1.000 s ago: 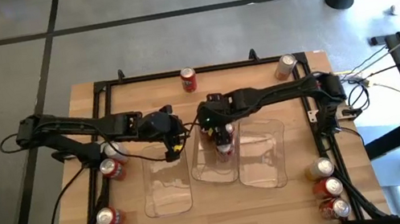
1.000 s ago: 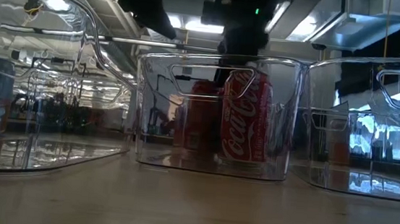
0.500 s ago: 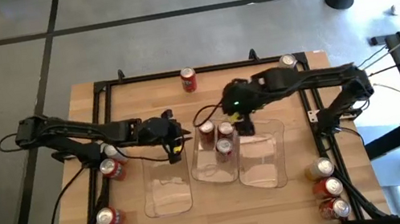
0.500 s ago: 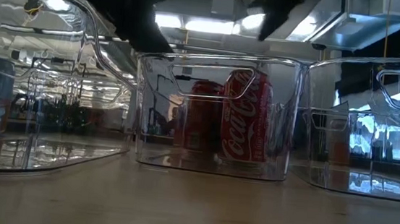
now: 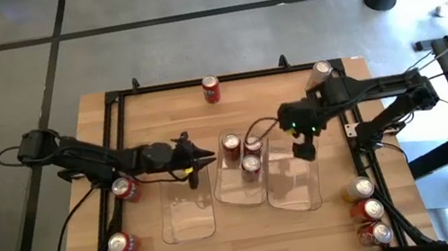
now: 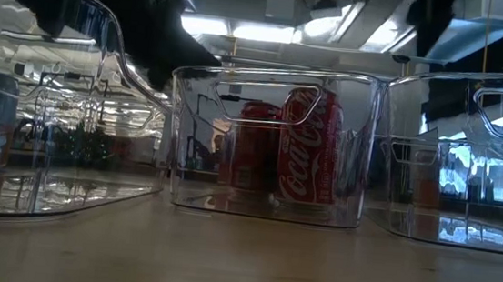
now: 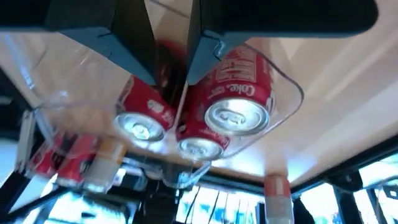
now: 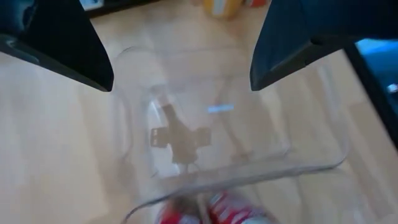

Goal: Sort soda cans
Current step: Put the red white soda can into the center transparent bin

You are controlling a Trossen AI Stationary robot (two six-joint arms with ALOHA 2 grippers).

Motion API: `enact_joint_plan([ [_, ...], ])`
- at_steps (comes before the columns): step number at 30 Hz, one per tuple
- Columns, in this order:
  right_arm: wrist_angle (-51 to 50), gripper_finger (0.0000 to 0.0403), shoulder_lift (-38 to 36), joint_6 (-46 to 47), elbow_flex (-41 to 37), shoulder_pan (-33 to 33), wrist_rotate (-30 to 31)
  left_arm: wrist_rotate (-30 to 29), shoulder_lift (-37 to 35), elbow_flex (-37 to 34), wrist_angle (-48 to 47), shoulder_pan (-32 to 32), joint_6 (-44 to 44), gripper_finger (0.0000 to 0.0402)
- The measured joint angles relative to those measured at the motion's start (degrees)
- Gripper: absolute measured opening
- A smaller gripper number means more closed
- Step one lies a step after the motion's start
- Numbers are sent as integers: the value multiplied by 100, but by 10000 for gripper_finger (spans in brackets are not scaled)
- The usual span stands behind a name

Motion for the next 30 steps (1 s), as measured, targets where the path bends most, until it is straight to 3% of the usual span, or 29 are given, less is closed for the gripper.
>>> enact_joint_plan([
  [9, 40, 374, -23, 1579, -192, 1318, -236, -639, 0, -141, 253, -642, 72, 76],
  [18, 688, 374, -17, 4426, -192, 3061, -198, -753, -2, -141, 522, -676, 470, 76],
  [25, 1342, 374, 109, 6461, -192, 4179, 415, -753, -2, -141, 578, -674, 593, 76],
  [30, 2111, 374, 145, 7268, -192, 4495, 801, -753, -2, -141, 734, -671, 960, 76],
])
